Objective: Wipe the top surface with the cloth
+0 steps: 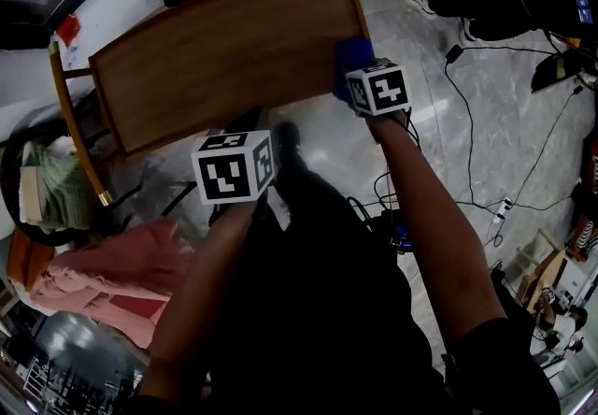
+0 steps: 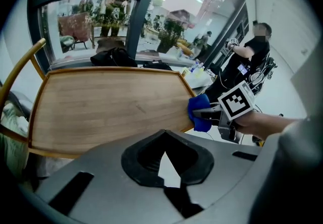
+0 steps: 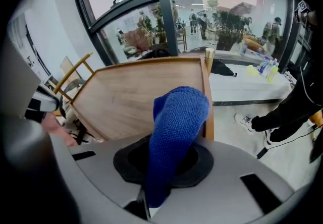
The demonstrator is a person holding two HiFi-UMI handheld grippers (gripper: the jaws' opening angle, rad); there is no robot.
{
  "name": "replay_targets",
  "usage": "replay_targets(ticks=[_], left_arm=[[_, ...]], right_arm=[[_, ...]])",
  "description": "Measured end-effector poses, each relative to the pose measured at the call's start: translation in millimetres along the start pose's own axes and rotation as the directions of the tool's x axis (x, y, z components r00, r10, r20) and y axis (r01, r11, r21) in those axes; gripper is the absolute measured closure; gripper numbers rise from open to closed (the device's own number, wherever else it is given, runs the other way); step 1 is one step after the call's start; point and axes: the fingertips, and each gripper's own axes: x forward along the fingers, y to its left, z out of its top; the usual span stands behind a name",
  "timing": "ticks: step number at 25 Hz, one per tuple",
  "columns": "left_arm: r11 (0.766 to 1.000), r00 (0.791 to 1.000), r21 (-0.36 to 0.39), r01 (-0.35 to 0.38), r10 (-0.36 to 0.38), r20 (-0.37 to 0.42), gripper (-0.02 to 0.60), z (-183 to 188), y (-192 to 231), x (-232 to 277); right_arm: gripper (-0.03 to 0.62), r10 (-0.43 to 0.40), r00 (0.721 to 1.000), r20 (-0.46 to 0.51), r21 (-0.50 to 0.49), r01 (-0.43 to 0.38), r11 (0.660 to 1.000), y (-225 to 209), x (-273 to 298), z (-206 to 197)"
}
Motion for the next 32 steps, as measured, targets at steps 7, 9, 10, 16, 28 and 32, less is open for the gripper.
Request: replay_targets(ticks=[7,9,10,16,28,32], left_arm=[[0.998,0.993,-0.063,-0.015,0.022,0.115,0.572,9,30,-37],[0.998,0.986,-0.068,-0.001,0.012,0.164,0.572,22,38,-53],[0.997,0.981,-0.074,0.008,0.006,0.193,0.572,29,40,-62],[0.998,0.913,-0.044,0.055,-0.033,0.406,0.572,91,51,-129],[0.970,0.712,0.222,0.100,-0.225,0.665,0.572,127,27,-284],[0.938,0.638,0.327,0.112,-0.320,0.701,0.572,125,23,-338]], right_arm=[[0.546,0.271,0.927,0.259,-0.122,-0.247,0.961,73,-49,68],[0.546,0.371,0.866,0.334,-0.171,-0.331,0.928,109,-70,95],[0.546,0.419,0.832,0.363,-0.190,-0.374,0.908,126,-81,106],[0.546,0.602,0.638,0.479,-0.329,-0.506,0.797,210,-147,167],[0.546,0.726,0.407,0.554,-0.539,-0.490,0.685,336,-279,204],[0.546,0.744,0.311,0.591,-0.590,-0.463,0.662,364,-332,213]])
